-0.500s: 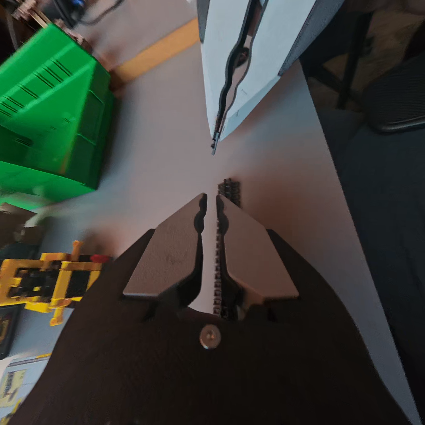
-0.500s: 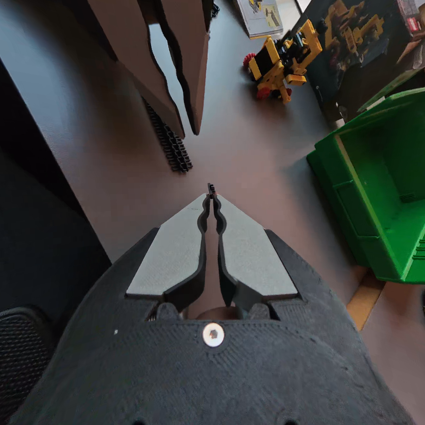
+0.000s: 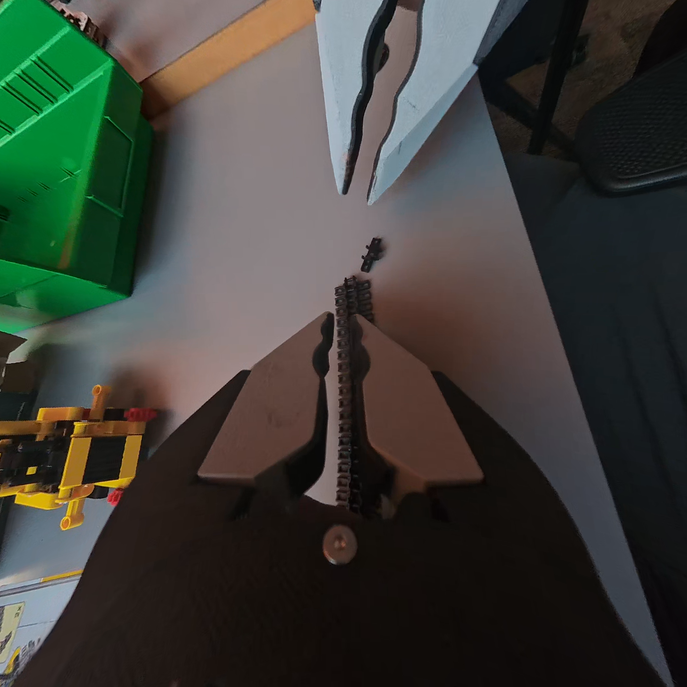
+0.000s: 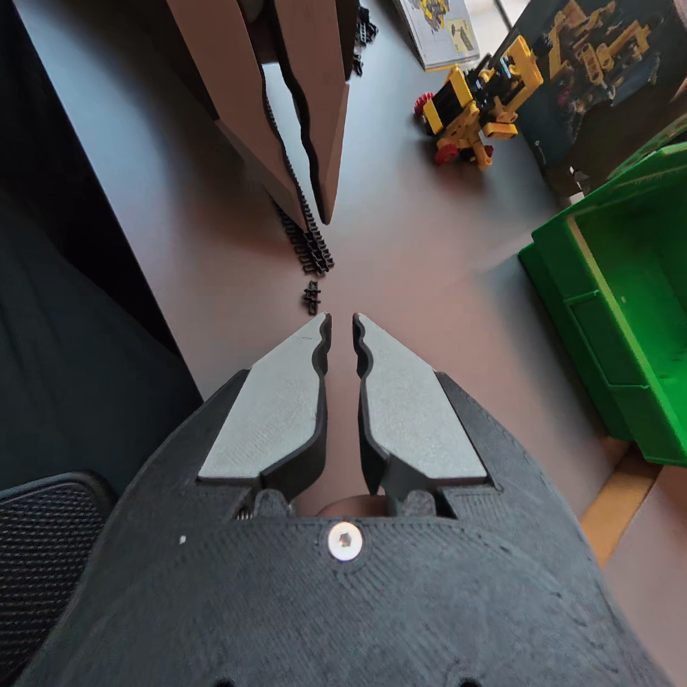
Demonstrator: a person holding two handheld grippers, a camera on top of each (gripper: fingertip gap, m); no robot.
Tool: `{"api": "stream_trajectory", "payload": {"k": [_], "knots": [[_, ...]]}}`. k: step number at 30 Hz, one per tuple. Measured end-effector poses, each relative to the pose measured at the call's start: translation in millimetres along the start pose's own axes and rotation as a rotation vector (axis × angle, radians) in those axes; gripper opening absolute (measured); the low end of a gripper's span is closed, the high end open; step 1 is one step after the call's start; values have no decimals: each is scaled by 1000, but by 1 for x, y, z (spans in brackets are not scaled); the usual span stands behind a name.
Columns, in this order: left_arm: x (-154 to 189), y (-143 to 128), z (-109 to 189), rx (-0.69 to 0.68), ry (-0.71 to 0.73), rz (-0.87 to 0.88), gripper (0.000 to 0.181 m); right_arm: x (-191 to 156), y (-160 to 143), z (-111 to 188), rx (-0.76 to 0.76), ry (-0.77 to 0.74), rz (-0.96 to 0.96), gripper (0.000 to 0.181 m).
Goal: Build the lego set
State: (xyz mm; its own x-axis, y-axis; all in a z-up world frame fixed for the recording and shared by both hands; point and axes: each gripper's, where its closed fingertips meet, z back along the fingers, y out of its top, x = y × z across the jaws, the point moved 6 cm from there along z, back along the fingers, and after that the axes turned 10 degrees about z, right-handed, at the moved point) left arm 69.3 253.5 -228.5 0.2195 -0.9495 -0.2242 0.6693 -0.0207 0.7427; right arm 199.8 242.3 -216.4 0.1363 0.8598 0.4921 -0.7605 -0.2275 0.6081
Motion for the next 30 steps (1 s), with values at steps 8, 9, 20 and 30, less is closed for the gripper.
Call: {"api": "stream_trajectory", "payload": {"k": [8, 9, 20, 30], "knots": [[3, -2, -3, -18, -8, -15, 0, -10, 3, -16, -47, 61, 9, 12], [3, -2, -3, -18, -7, -17, 0, -10, 3, -17, -52, 62, 6, 12], [1, 0, 0, -1, -28, 31, 4, -18, 9, -13, -17, 139, -14, 5], [2, -1, -3, -15, -16, 24, 4, -9, 5, -21, -17, 106, -96, 24]]}}
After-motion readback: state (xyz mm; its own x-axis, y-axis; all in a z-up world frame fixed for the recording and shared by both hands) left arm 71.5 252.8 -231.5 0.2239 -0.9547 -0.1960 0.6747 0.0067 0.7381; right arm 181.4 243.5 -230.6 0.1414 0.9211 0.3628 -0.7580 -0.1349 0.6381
